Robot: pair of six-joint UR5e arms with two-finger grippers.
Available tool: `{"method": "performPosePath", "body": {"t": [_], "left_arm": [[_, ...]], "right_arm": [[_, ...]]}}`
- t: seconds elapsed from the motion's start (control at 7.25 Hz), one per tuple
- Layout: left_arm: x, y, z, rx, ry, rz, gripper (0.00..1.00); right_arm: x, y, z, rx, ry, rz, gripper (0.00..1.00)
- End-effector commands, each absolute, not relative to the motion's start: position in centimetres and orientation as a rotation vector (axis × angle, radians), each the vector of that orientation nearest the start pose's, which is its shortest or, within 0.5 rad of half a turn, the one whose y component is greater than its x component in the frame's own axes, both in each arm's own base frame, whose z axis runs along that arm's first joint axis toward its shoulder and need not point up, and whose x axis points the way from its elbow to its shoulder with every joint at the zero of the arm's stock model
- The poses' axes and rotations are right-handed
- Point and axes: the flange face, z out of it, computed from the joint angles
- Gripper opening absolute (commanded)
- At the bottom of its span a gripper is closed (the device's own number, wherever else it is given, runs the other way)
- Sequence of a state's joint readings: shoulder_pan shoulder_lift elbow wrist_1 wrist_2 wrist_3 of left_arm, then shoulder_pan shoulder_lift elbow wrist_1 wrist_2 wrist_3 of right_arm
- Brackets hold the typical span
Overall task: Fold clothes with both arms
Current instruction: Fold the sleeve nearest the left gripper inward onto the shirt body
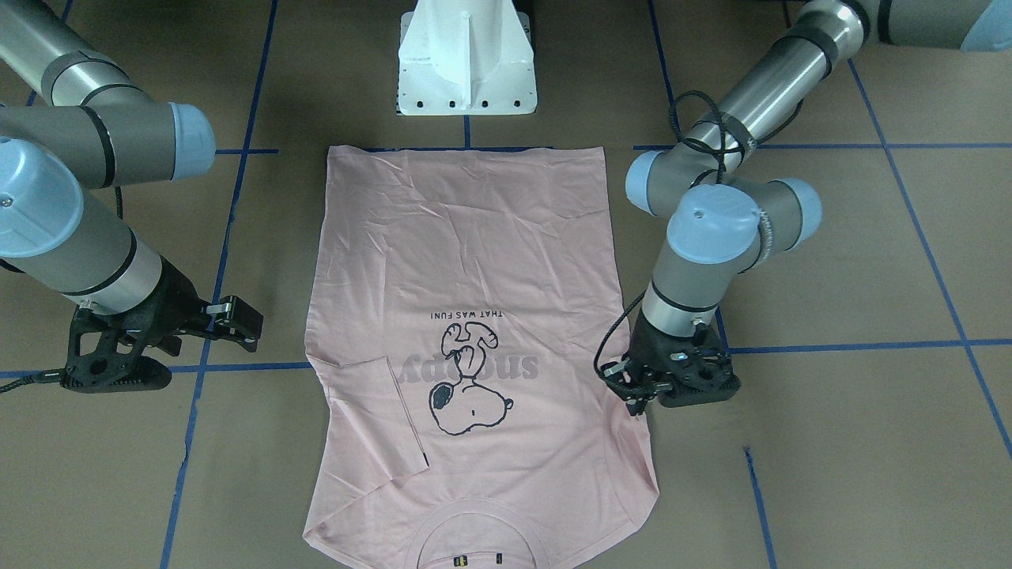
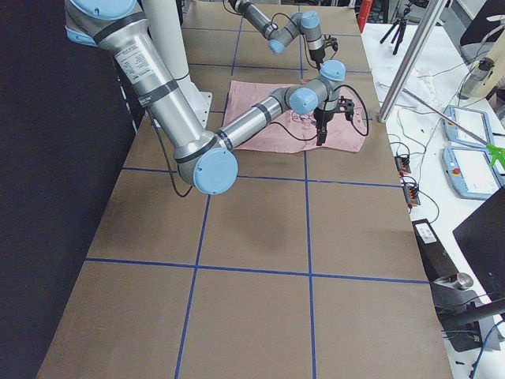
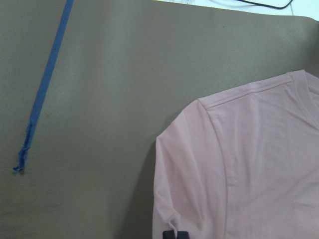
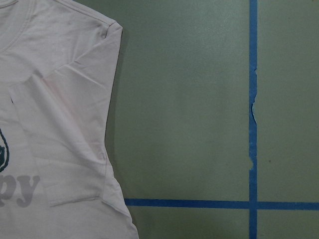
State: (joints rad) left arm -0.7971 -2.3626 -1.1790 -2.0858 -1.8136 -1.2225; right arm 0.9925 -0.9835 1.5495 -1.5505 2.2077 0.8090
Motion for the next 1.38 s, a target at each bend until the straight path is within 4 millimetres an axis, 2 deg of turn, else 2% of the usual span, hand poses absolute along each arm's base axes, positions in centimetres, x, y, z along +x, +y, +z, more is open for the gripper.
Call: {"method": "performPosePath", "body": {"t": [0.0, 0.14, 0.41, 0.55, 0.69, 0.83, 0.96, 1.1, 1.24], "left_arm": [[53.6, -66.5, 24.5, 0.289, 0.914, -0.364, 0.00], [54.6, -67.3, 22.7, 0.293, 0.924, -0.367, 0.00], [54.6, -67.5, 23.4, 0.304, 0.949, -0.371, 0.00], [54.5, -67.5, 23.4, 0.318, 0.963, -0.358, 0.81], [55.0, -66.7, 23.5, 0.333, 0.998, -0.337, 1.00], [54.9, -66.4, 22.9, 0.341, 1.011, -0.333, 1.00], [53.8, -65.3, 22.1, 0.352, 1.041, -0.318, 1.00], [51.3, -62.8, 22.8, 0.362, 1.081, -0.301, 1.00], [49.5, -60.1, 23.7, 0.289, 1.090, -0.262, 1.00]], "right_arm": [[-31.6, -62.0, 32.3, 0.033, -0.833, 0.035, 1.00], [-31.6, -62.0, 32.5, 0.031, -0.832, 0.036, 1.00], [-31.8, -61.9, 32.7, 0.029, -0.829, 0.031, 1.00], [-31.9, -61.8, 32.7, 0.029, -0.829, 0.030, 1.00], [-32.1, -61.7, 32.7, 0.027, -0.829, 0.028, 1.00], [-32.2, -61.7, 32.7, 0.025, -0.829, 0.028, 1.00], [-32.1, -61.5, 32.8, 0.025, -0.829, 0.030, 1.00], [-31.6, -60.8, 32.5, 0.034, -0.841, 0.034, 1.00], [-30.8, -57.8, 33.4, 0.033, -0.862, 0.048, 1.00]]}}
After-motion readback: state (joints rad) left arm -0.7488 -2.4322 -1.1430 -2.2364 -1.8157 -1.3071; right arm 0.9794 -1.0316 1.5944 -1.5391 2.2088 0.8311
